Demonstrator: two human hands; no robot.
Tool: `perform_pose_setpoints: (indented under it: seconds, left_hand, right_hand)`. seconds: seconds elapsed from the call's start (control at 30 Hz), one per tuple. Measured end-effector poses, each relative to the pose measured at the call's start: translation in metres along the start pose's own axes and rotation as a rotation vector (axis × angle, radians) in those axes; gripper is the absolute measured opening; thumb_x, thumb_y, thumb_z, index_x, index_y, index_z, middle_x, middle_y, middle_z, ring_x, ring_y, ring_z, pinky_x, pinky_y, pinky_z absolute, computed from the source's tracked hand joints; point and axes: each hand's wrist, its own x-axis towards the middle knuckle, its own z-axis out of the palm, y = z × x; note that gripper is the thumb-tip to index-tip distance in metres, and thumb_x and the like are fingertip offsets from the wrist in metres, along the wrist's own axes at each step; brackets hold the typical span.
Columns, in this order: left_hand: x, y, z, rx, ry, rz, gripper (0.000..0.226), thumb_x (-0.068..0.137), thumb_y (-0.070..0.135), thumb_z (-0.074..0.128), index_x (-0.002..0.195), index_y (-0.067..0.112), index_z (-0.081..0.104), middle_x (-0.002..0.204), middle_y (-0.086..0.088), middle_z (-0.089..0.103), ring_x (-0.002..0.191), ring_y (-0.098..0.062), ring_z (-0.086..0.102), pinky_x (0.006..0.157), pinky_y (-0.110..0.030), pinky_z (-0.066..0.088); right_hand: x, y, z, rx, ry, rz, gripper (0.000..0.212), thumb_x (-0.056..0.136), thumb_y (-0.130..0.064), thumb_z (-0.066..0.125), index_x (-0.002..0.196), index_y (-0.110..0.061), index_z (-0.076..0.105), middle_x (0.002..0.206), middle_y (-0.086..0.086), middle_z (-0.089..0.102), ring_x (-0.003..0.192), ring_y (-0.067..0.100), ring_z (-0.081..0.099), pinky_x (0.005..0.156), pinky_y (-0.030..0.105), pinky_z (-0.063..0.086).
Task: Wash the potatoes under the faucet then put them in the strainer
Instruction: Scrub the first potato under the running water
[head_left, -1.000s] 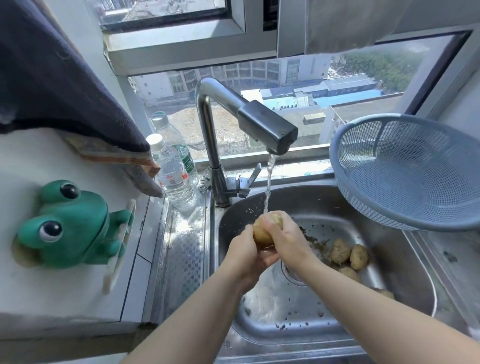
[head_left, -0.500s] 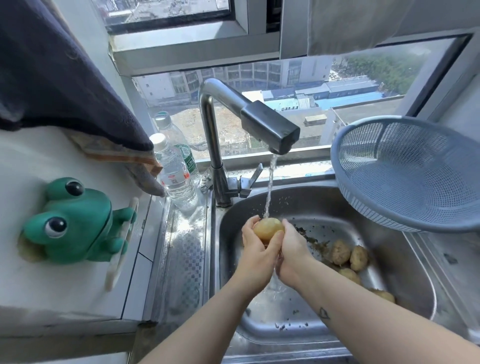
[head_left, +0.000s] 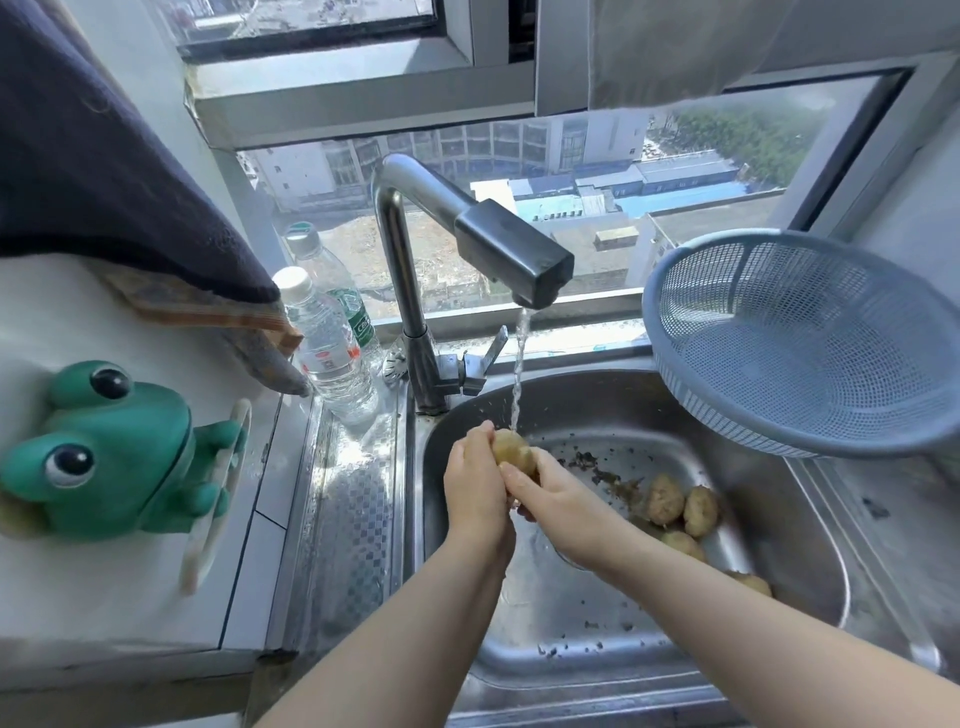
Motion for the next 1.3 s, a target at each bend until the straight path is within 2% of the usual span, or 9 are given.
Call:
perform_pose_setpoints:
  seconds: [0.13, 0.27, 0.4, 0.47, 0.6, 0.73, 0.87, 1.0, 1.3]
  left_hand:
    - [-0.009, 0.006, 0.002, -0.086, -0.015, -0.080, 0.040, 0.098, 0.033, 0.037, 0.077, 0.011, 0.064, 0.068, -0.006, 0.064, 0.066, -0.021, 0.060, 0.064, -0.031, 0.047]
    - [-0.018, 0.010, 0.001, -0.010, 0.022, -0.040, 0.046, 0.099, 0.028, 0.031, 0.066, 0.010, 0.059, 0.052, -0.003, 0.058, 0.051, -0.018, 0.050, 0.050, -0.025, 0.037]
    - [-0.020, 0.000, -0.002, 0.146, 0.043, 0.058, 0.037, 0.099, 0.041, 0.031, 0.095, 0.013, 0.054, 0.079, -0.008, 0.060, 0.058, -0.016, 0.054, 0.047, -0.025, 0.043]
    - [-0.024, -0.010, -0.003, 0.234, -0.024, 0.174, 0.025, 0.101, 0.039, 0.031, 0.110, 0.027, 0.051, 0.104, -0.008, 0.060, 0.082, -0.018, 0.061, 0.068, -0.034, 0.054]
    - [-0.029, -0.010, -0.014, 0.541, -0.266, 0.382, 0.025, 0.101, 0.032, 0.041, 0.113, 0.052, 0.032, 0.126, 0.005, 0.036, 0.117, -0.012, 0.046, 0.104, -0.028, 0.041]
    - [-0.030, 0.001, -0.021, 0.656, -0.390, 0.368, 0.046, 0.095, 0.020, 0.057, 0.129, 0.037, 0.032, 0.107, 0.001, 0.042, 0.091, 0.009, 0.048, 0.068, 0.001, 0.041]
    - [-0.020, 0.006, -0.019, 0.520, -0.357, 0.368, 0.030, 0.091, 0.029, 0.063, 0.116, 0.032, 0.047, 0.107, -0.001, 0.053, 0.092, 0.002, 0.058, 0.073, -0.011, 0.049]
    - [-0.016, 0.005, -0.013, 0.351, -0.287, 0.323, 0.018, 0.094, 0.024, 0.055, 0.109, 0.014, 0.054, 0.096, 0.001, 0.061, 0.080, -0.001, 0.065, 0.065, -0.016, 0.052]
    - [-0.012, 0.003, -0.017, 0.378, -0.110, 0.308, 0.028, 0.091, 0.025, 0.043, 0.068, 0.013, 0.052, 0.068, -0.002, 0.054, 0.066, -0.012, 0.052, 0.061, -0.030, 0.047]
  right_hand:
    - [0.006, 0.000, 0.008, 0.067, 0.038, -0.025, 0.039, 0.093, -0.039, 0.053, 0.127, -0.020, 0.048, 0.104, -0.009, 0.061, 0.090, 0.001, 0.056, 0.082, 0.022, 0.045]
    - [0.012, -0.005, 0.016, 0.304, 0.108, 0.042, 0.020, 0.094, -0.031, 0.052, 0.099, -0.012, 0.057, 0.068, -0.010, 0.054, 0.047, -0.006, 0.051, 0.048, 0.008, 0.037]
    - [0.020, -0.008, 0.024, 0.554, 0.128, 0.291, 0.048, 0.082, -0.059, 0.052, 0.095, -0.014, 0.063, 0.089, 0.001, 0.066, 0.075, 0.017, 0.063, 0.072, 0.029, 0.052]
    - [0.027, -0.006, 0.018, 0.741, 0.144, 0.461, 0.049, 0.082, -0.053, 0.049, 0.097, -0.010, 0.067, 0.105, 0.013, 0.068, 0.093, 0.027, 0.063, 0.095, 0.041, 0.050]
    - [0.031, -0.002, 0.004, 0.695, 0.081, 0.583, 0.032, 0.079, -0.034, 0.048, 0.089, -0.013, 0.071, 0.092, 0.009, 0.070, 0.088, 0.025, 0.058, 0.075, 0.031, 0.042]
    - [0.031, 0.000, -0.003, 0.684, 0.072, 0.619, 0.026, 0.076, -0.036, 0.045, 0.084, -0.020, 0.064, 0.078, 0.006, 0.065, 0.073, 0.020, 0.055, 0.058, 0.026, 0.036]
    - [0.020, -0.008, -0.009, 0.514, 0.078, 0.519, 0.040, 0.095, -0.039, 0.032, 0.084, -0.012, 0.060, 0.051, 0.005, 0.056, 0.044, 0.015, 0.036, 0.045, 0.023, 0.027]
    - [0.014, -0.008, -0.005, 0.414, 0.103, 0.345, 0.059, 0.099, -0.052, 0.022, 0.104, -0.007, 0.061, 0.072, 0.011, 0.060, 0.048, 0.015, 0.044, 0.045, 0.025, 0.032]
    - [0.001, -0.011, 0.006, 0.541, -0.056, 0.295, 0.043, 0.090, -0.052, 0.050, 0.096, -0.012, 0.064, 0.074, 0.007, 0.055, 0.056, 0.014, 0.048, 0.050, 0.022, 0.034]
